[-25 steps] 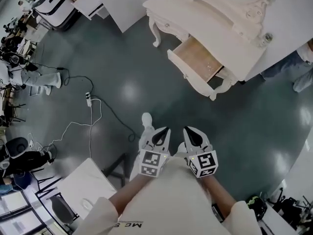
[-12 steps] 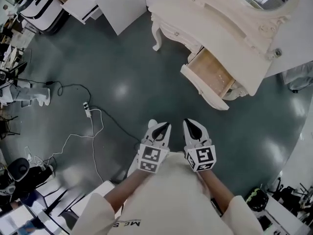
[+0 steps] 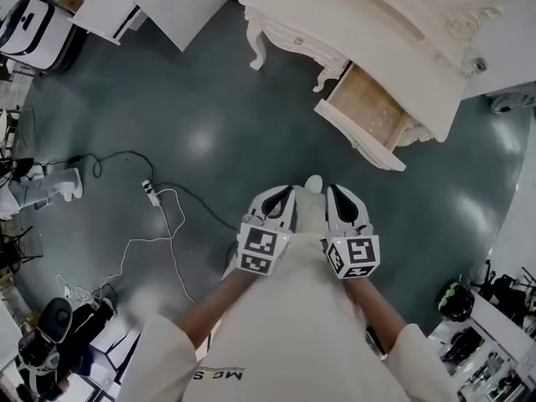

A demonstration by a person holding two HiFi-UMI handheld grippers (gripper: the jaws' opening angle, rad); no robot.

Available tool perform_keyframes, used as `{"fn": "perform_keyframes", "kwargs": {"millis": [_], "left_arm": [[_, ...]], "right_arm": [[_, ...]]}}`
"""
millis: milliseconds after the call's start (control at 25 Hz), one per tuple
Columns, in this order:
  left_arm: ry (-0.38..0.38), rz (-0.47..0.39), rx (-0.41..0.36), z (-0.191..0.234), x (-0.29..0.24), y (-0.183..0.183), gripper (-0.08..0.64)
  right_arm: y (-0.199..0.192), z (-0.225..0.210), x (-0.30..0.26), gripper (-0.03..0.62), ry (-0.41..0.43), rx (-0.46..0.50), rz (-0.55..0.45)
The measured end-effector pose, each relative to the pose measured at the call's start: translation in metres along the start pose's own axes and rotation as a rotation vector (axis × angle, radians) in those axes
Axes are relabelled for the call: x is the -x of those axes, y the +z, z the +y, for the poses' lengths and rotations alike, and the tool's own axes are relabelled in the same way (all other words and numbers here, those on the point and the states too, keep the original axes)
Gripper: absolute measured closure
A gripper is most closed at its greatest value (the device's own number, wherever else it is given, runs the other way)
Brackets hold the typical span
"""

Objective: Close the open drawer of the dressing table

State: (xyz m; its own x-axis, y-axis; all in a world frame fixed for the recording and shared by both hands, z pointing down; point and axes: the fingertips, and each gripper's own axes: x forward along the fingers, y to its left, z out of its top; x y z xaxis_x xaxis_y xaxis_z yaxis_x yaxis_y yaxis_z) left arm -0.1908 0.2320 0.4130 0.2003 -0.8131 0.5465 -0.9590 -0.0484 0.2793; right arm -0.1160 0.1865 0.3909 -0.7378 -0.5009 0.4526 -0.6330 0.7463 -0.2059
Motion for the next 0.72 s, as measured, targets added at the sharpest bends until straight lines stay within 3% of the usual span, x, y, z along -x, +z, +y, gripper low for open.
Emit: {"fn": "perform_keyframes", "kwargs": {"millis": [80,240,480,720], "left_arm": [[-0.026,0.006,-0.025,-0.002,-0.014,0.010,0.551],[-0.073,0.029,-0.081,-0.010,-0.044,0.031,0.551],[-0.132,0.051,-0.171,-0.028,-0.084,0.055,0.551],[-0.137,0.109,-0.169,-0.049,-0.118,0.053,0.551]], "right_arm": [[0.003,-0.018,-0.009,0.591,-0.038,-0.044,0.001],[-0.006,-0.059,-0.027,0.591,-0.130,-0.223,0.025],[-0.013,-0.102,-0.033,0.591,-0.211,-0.255,0.043],[-0.027,-0.157,-0.032,0.591,-0.301,-0.308,0.073]]}}
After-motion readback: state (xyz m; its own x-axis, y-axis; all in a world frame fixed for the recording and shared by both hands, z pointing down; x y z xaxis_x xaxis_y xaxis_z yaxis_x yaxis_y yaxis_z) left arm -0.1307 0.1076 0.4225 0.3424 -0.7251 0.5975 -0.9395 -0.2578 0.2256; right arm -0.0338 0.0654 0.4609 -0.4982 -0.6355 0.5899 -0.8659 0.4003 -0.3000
